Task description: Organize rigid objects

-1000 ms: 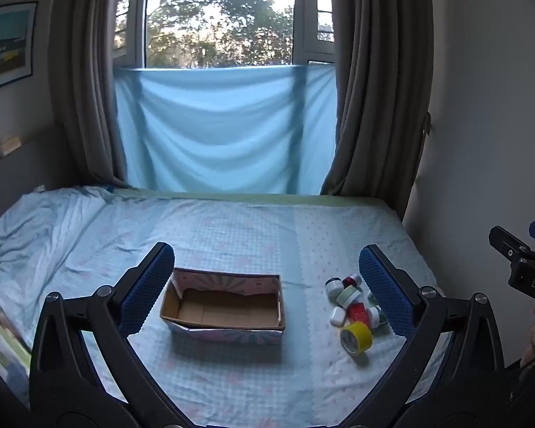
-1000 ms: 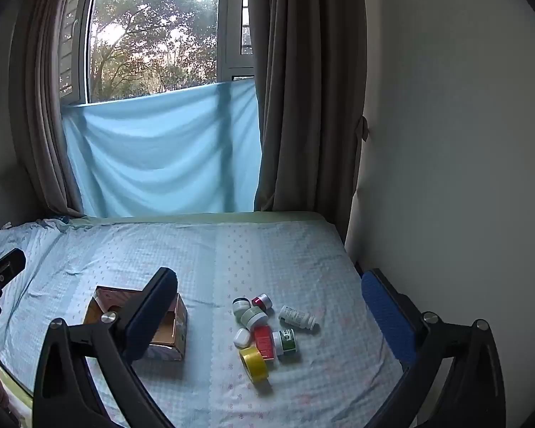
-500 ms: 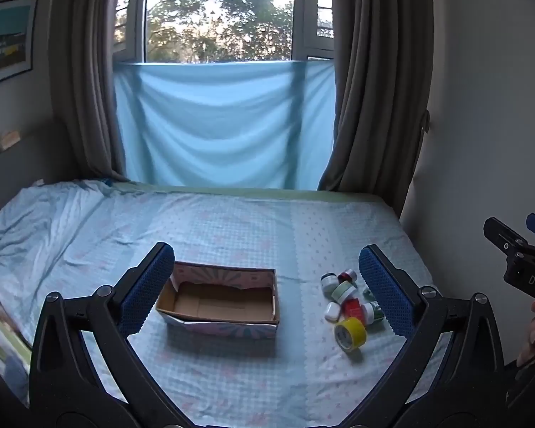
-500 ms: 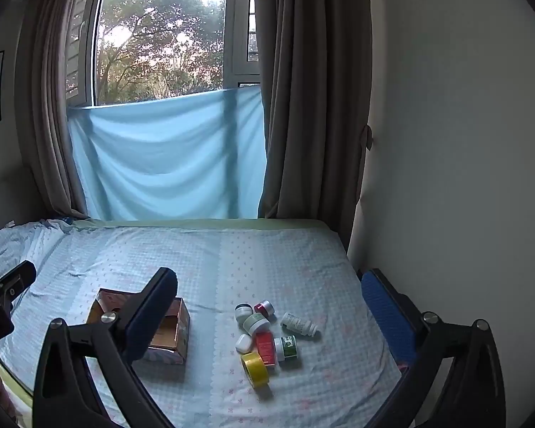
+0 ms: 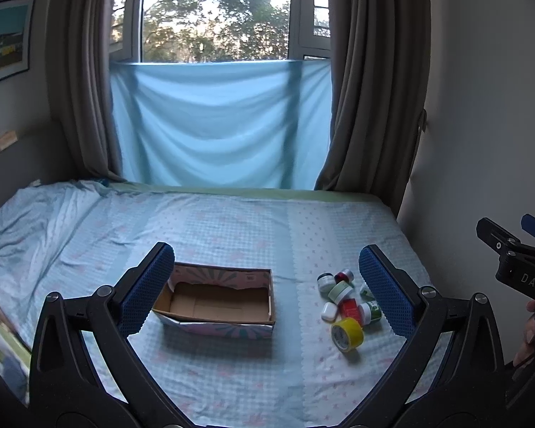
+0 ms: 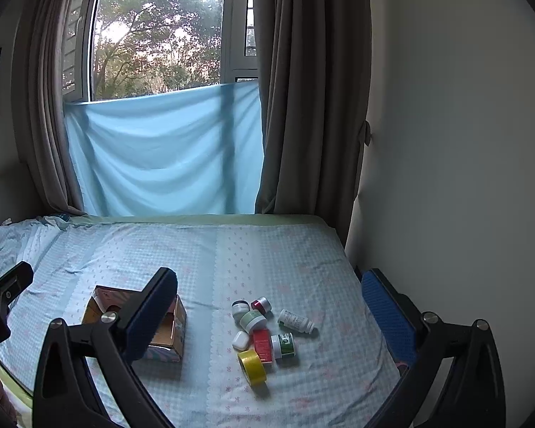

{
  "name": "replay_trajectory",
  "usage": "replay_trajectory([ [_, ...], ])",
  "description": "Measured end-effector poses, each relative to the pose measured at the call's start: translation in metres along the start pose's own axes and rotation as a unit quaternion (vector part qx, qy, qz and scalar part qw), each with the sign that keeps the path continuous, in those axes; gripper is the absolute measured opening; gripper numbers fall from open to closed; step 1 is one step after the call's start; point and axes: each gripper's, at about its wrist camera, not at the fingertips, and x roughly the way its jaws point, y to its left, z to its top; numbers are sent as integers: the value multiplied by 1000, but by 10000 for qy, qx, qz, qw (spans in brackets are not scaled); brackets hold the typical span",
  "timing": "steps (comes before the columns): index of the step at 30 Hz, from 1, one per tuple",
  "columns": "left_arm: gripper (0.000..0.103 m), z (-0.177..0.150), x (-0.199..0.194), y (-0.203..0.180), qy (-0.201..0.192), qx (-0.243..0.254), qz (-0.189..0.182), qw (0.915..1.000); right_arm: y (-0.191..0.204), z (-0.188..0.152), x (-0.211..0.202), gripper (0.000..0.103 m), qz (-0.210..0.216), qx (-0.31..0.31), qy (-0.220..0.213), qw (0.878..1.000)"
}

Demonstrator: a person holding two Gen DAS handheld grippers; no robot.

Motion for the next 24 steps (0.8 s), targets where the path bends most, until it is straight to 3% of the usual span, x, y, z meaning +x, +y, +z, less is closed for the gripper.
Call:
replay_trajectory([
  [24,103,1,0,-7,-88,185,20,9998,3,1,1,103,-18,33,22,10000],
])
